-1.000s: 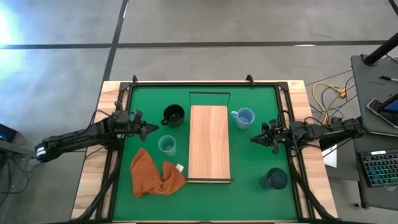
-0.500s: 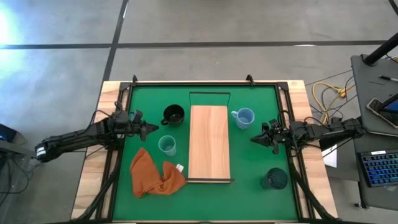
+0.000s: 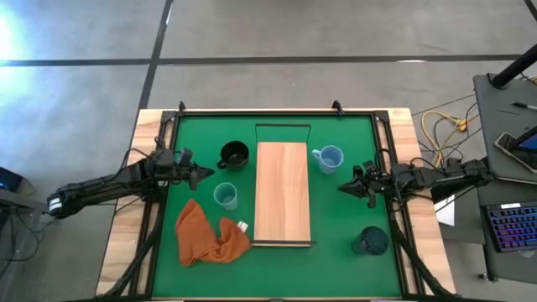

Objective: Stack small to large cups/mugs on shelf

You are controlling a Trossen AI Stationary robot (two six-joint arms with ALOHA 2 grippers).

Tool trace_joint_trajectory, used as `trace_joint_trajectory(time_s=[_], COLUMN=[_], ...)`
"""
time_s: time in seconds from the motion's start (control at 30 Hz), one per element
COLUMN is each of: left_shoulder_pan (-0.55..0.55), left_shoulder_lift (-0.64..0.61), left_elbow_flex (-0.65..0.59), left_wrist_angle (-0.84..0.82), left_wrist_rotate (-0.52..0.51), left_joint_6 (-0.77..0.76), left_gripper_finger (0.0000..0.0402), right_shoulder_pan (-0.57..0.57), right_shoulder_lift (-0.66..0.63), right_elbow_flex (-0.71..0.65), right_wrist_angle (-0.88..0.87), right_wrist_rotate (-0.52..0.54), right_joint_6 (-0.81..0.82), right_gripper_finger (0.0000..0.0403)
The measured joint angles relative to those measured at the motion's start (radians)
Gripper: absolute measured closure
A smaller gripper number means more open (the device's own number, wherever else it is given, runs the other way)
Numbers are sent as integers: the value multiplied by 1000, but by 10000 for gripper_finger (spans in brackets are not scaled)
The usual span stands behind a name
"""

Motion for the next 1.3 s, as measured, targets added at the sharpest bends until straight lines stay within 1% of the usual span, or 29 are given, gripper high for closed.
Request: trace_joint_trajectory(time_s=[0.3, 0.37, 0.5, 0.63, 0.67, 0.7, 0.77, 0.9, 0.97, 1.13, 1.2, 1.3], left_shoulder_pan=[0, 0, 0, 0, 0, 0, 0, 0, 0, 0, 0, 0], left_shoulder_lift=[0, 0, 0, 0, 0, 1, 1, 0, 1, 1, 1, 1], left_elbow_flex=[0, 0, 0, 0, 0, 0, 0, 0, 0, 0, 0, 0], left_wrist_angle=[0, 0, 0, 0, 0, 0, 0, 0, 0, 0, 0, 0], left_wrist_rotate=[0, 0, 0, 0, 0, 0, 0, 0, 0, 0, 0, 0], left_joint_6=[0, 0, 0, 0, 0, 0, 0, 0, 0, 0, 0, 0], left_gripper_finger=[391, 391, 391, 391, 391, 391, 391, 391, 391, 391, 391, 391], right_shoulder_pan=[0, 0, 0, 0, 0, -1, 0, 0, 0, 0, 0, 0], right_shoulder_lift=[0, 0, 0, 7, 6, 6, 7, 19, 38, 102, 143, 223], right_elbow_flex=[0, 0, 0, 0, 0, 0, 0, 0, 0, 0, 1, 54], right_wrist_angle=[2, 23, 114, 284, 330, 378, 473, 654, 754, 965, 1043, 1117], right_wrist_rotate=[2, 38, 223, 490, 539, 558, 554, 552, 553, 550, 498, 345], right_joint_6=[0, -7, 4, 8, 21, 57, 113, 85, 38, -154, -195, -203], right_gripper_finger=[394, 394, 394, 394, 394, 394, 394, 394, 394, 394, 394, 394])
